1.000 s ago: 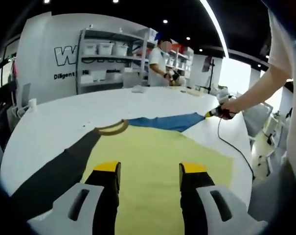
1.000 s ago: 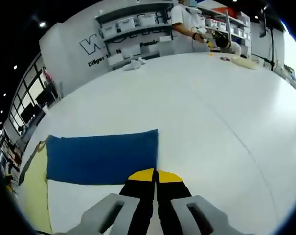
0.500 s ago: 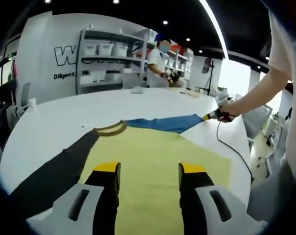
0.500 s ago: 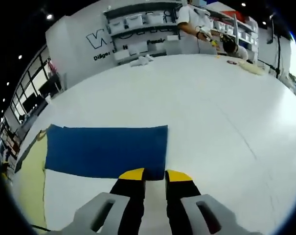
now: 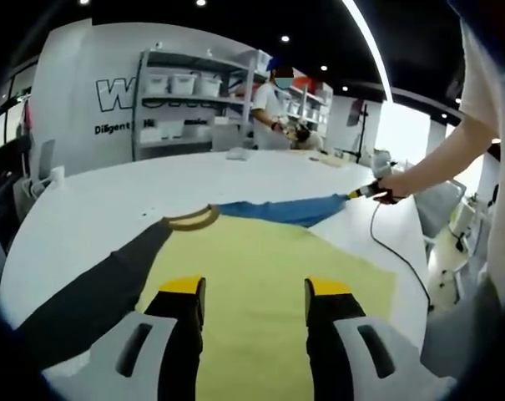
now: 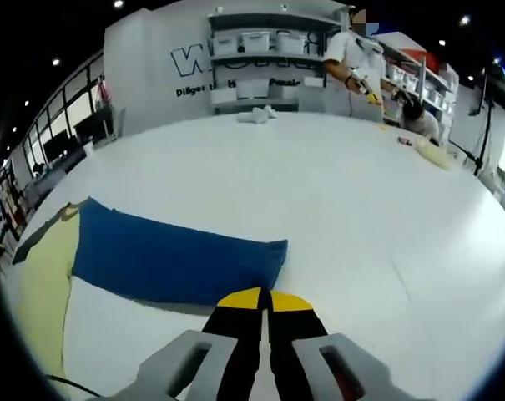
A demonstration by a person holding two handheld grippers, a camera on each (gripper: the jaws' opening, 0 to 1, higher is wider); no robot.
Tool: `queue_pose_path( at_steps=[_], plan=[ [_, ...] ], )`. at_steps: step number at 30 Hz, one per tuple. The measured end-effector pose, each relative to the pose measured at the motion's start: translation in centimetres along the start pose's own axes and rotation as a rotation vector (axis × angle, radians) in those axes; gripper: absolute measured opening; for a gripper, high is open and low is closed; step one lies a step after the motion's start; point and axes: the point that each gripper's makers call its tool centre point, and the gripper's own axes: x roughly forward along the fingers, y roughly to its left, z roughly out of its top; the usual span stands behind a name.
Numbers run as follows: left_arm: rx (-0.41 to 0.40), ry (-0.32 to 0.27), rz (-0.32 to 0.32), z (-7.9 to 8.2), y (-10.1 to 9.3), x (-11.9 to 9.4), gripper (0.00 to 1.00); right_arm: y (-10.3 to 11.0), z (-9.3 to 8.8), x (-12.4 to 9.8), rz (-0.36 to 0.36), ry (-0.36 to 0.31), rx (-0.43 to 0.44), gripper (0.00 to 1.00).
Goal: Fold the garment on the visible template until the final outline fits inside the template.
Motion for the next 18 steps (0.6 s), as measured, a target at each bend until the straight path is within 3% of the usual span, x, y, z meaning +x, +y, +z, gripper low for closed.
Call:
queue_pose_path(
  at_steps=[10,18],
  plan=[
    [-0.008,-0.025,0.004,0.2,-0.1,-0.5,0.5,3.5,8.1,-2.3,0.049,-0.182,-0.14,0.0],
    [-0.022,-0.036,0.024,0.0,0.5,-1.8,0.56,10.3,13.6,-3.6,0.145,-0.281,-0.235,0.0]
  ],
)
